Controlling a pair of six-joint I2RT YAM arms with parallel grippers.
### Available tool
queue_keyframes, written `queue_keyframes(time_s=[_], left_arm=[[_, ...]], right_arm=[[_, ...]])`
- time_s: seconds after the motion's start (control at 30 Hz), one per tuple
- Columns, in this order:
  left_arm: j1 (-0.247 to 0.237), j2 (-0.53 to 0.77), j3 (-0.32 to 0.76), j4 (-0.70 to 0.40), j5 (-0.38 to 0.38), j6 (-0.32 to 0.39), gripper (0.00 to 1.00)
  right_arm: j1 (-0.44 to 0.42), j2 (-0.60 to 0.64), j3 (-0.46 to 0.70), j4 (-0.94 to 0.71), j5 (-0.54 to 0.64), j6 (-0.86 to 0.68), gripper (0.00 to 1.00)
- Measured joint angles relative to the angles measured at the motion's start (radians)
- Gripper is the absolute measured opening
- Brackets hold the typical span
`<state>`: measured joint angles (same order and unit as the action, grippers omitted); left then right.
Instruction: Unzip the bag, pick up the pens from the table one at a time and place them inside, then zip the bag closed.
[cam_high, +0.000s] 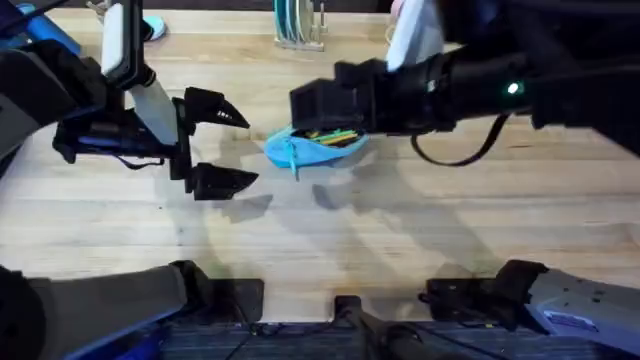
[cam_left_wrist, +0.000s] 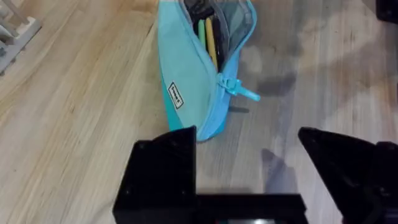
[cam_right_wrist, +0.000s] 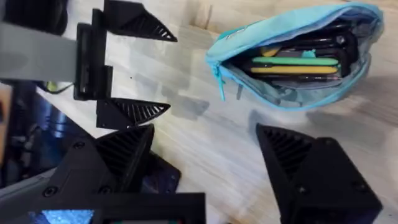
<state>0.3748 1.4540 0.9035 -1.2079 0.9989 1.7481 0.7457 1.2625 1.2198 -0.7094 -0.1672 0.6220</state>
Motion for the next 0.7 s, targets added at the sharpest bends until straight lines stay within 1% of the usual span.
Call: queue_keyframes(time_s=[0.17,0.33,0.47,0.7], left_arm=[[0.000,0.000,0.000,0.000,0.000,0.000,0.993],[0.000,0.000,0.000,0.000,0.000,0.000,0.993],[0.000,0.000,0.000,0.000,0.000,0.000,0.993],[0.000,0.000,0.000,0.000,0.000,0.000,0.993]], right_arm=[[0.084,0.006,0.000,-0.001,0.082,0.003,0.998],[0.133,0.065,0.000,0.014,0.119,-0.001,0.998],[0.140,0.105,0.000,0.040,0.139,-0.022,0.998],[0.140,0.106,-0.001,0.068,0.153,-0.063,0.997]])
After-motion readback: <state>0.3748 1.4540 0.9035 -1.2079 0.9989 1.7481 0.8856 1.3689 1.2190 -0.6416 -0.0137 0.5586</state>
